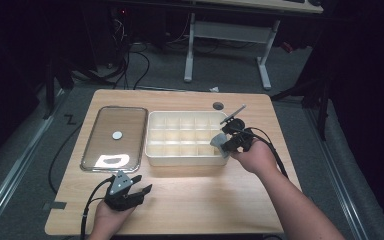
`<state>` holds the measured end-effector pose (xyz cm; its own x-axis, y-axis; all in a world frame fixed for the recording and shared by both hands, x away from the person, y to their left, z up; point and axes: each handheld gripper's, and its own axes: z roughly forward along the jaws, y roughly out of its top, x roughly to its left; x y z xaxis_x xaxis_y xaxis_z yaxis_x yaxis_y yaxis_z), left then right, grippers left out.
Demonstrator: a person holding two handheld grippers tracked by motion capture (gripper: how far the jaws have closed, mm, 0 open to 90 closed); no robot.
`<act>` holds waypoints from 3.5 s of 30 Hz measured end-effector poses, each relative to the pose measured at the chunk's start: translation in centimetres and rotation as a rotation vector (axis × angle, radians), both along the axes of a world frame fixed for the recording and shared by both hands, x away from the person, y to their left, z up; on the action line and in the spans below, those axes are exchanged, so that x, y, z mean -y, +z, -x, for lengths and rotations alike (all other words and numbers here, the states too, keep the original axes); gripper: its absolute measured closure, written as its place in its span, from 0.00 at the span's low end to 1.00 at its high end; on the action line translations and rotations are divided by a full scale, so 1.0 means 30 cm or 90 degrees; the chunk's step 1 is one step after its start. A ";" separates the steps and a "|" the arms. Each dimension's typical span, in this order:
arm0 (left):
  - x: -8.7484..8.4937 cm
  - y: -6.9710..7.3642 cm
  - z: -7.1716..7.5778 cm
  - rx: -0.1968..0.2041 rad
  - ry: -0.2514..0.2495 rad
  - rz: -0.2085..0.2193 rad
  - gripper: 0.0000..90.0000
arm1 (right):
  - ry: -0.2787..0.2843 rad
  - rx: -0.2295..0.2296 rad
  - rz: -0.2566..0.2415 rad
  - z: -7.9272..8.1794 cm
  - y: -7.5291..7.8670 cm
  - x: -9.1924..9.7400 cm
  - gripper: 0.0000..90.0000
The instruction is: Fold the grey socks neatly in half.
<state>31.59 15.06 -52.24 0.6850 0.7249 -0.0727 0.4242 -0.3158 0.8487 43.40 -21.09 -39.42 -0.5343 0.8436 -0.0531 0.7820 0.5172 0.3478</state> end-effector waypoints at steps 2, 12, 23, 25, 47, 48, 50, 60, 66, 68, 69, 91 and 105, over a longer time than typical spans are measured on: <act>-0.001 0.001 0.000 0.000 0.000 0.000 0.52 | 0.004 -0.014 0.001 -0.022 -0.013 -0.006 0.81; -0.001 0.001 0.000 -0.001 -0.004 -0.001 0.52 | -0.011 -0.045 0.014 -0.077 -0.051 0.002 0.81; 0.000 0.000 0.000 -0.002 -0.003 -0.003 0.52 | 0.003 -0.080 0.046 -0.103 -0.105 -0.014 0.82; 0.000 -0.001 0.000 -0.002 -0.003 -0.004 0.52 | -0.001 -0.086 0.052 -0.103 -0.112 -0.022 0.83; 0.004 -0.005 -0.002 -0.003 -0.007 -0.005 0.52 | 0.012 -0.133 0.090 -0.131 -0.224 -0.050 0.83; 0.004 -0.005 -0.002 -0.004 -0.007 -0.006 0.52 | 0.016 -0.135 0.093 -0.132 -0.231 -0.054 0.83; 0.004 -0.005 -0.002 -0.004 -0.009 -0.006 0.52 | 0.021 -0.133 0.100 -0.135 -0.236 -0.056 0.83; 0.005 -0.005 -0.002 -0.005 -0.010 -0.007 0.52 | 0.018 -0.132 0.095 -0.134 -0.230 -0.055 0.79; 0.006 -0.005 -0.001 -0.005 -0.010 -0.007 0.52 | 0.016 -0.134 0.091 -0.137 -0.225 -0.053 0.78; 0.005 -0.005 -0.001 -0.006 -0.010 -0.007 0.52 | 0.014 -0.137 0.090 -0.137 -0.224 -0.054 0.77; 0.006 -0.005 -0.002 -0.005 -0.010 -0.007 0.52 | 0.017 -0.136 0.091 -0.139 -0.223 -0.054 0.76; 0.008 -0.008 -0.003 -0.009 -0.013 -0.009 0.52 | -0.006 -0.140 0.062 -0.139 -0.167 -0.041 0.65; 0.014 -0.012 -0.003 -0.015 -0.020 -0.020 0.52 | 0.006 -0.125 0.086 -0.110 -0.160 -0.038 0.96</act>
